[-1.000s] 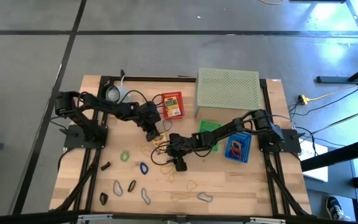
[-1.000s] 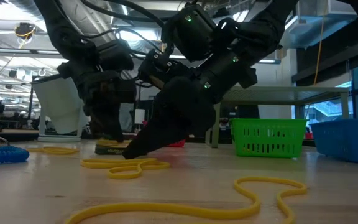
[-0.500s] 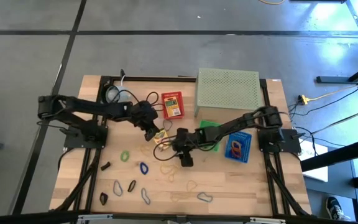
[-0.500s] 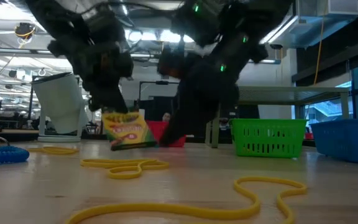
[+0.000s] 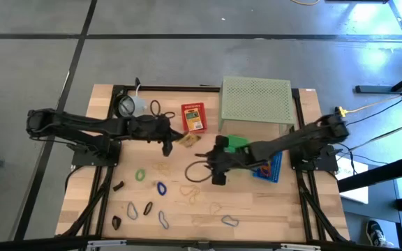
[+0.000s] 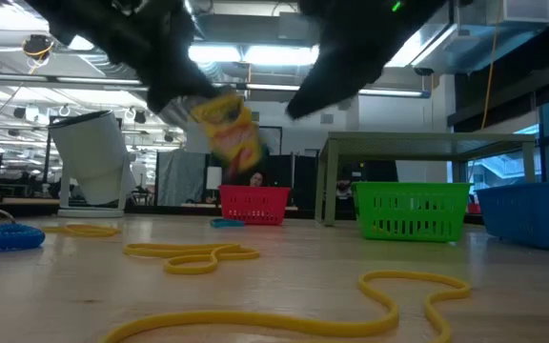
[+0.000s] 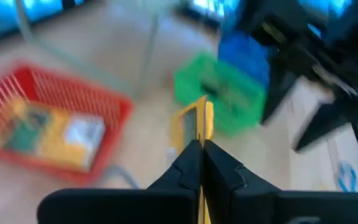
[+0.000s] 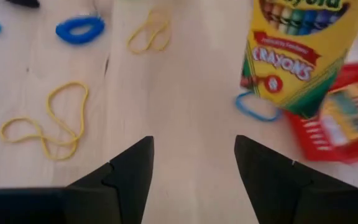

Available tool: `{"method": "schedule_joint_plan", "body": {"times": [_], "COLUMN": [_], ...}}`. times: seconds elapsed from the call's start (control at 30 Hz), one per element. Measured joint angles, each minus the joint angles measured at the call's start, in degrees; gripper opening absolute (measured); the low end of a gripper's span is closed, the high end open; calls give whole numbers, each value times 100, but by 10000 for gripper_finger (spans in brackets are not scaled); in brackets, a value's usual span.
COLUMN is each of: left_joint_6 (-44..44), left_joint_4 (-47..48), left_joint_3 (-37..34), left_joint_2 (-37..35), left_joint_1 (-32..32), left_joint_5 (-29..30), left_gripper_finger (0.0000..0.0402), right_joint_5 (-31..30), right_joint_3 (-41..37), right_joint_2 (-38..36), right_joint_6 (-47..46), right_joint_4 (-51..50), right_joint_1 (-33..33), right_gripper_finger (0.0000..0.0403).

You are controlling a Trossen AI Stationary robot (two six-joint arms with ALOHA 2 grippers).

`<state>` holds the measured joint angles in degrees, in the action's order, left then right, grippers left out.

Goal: Pick & Place Office Desk Supplies
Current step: Put the yellow crayon box into the red bin

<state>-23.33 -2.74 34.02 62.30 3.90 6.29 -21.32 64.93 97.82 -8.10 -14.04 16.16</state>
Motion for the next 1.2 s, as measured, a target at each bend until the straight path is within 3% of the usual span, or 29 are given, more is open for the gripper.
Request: {"method": "schedule_joint_plan", "body": {"times": [0.27, 0.7, 1.03, 1.2], "left_joint_6": [852, 894, 896, 700], "left_joint_4": [-1533, -2287, -3547, -3989], "left_joint_3": [7, -2, 0, 0], "left_joint_2": [-9, 595, 1813, 2380], "left_joint_1": [-86, -77, 226, 602], "left_joint_5": [626, 1124, 1912, 1972], "left_gripper_finger": [3, 2, 2, 2], "right_joint_5": [-1052, -2182, -2330, -2334], "right_joint_3": [-974, -2256, -2466, -2466], "right_joint_2": [-1419, -3587, -3860, -3860], "right_joint_6": [-167, -497, -244, -110], "right_joint_4": [-14, 264, 374, 376], "right_joint_1": [441, 907, 903, 903], "right_gripper_finger": [229, 229, 229, 229]}}
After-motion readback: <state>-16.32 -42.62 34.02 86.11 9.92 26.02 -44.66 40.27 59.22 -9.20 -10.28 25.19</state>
